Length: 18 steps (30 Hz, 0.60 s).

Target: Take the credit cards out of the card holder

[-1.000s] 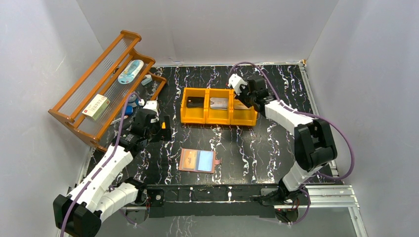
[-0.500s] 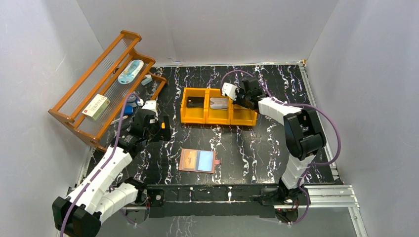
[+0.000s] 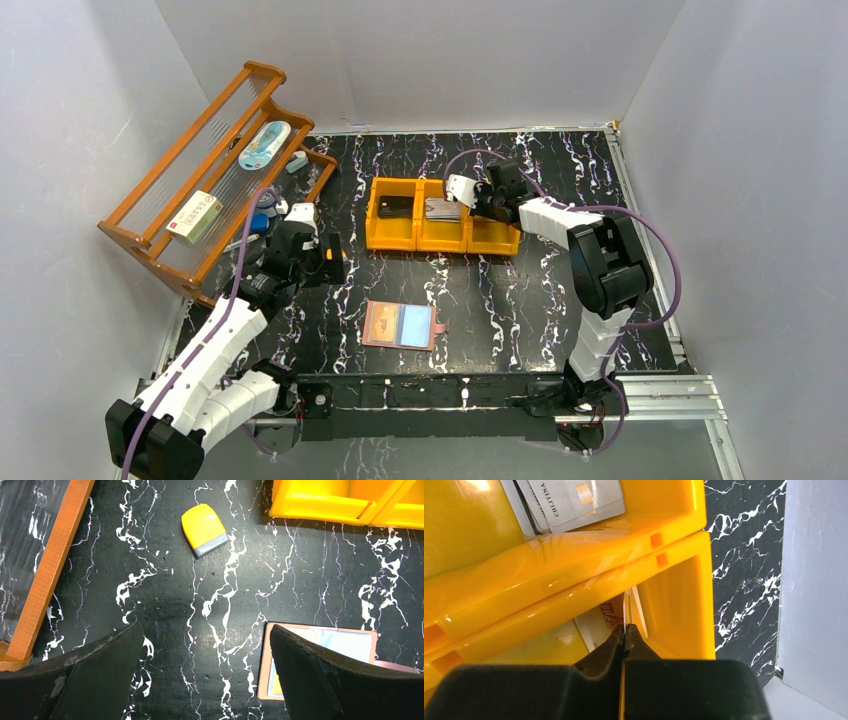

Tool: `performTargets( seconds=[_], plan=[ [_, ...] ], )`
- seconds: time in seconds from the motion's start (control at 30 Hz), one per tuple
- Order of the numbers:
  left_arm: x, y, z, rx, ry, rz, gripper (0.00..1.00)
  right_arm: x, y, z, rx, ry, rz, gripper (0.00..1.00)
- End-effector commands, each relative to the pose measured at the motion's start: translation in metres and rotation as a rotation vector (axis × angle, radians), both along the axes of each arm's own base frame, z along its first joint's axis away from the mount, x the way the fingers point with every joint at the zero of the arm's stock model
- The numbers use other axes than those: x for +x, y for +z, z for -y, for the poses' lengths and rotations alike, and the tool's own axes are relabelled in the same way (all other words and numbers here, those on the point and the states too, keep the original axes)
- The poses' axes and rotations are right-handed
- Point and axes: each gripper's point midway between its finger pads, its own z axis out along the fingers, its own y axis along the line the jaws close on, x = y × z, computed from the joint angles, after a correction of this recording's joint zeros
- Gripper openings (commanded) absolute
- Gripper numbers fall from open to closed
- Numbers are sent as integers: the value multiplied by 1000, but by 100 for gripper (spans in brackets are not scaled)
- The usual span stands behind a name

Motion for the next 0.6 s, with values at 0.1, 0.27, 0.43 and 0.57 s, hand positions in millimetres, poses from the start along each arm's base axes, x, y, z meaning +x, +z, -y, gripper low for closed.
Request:
performTargets(
  seconds=[0.1, 0.27, 0.43, 0.57],
  plan=[
    [1, 7, -8, 17, 28, 33, 99, 4, 3, 3, -32, 8, 0, 16],
    [1, 5, -7, 18, 23, 26, 98, 0, 8, 4, -22, 5, 2, 26],
    [1, 5, -7, 17, 22, 26, 98, -1, 16, 2, 9, -14, -1, 32],
    [1, 5, -5, 11, 15, 22, 98, -5, 45, -11, 139, -30, 13, 36]
  ],
)
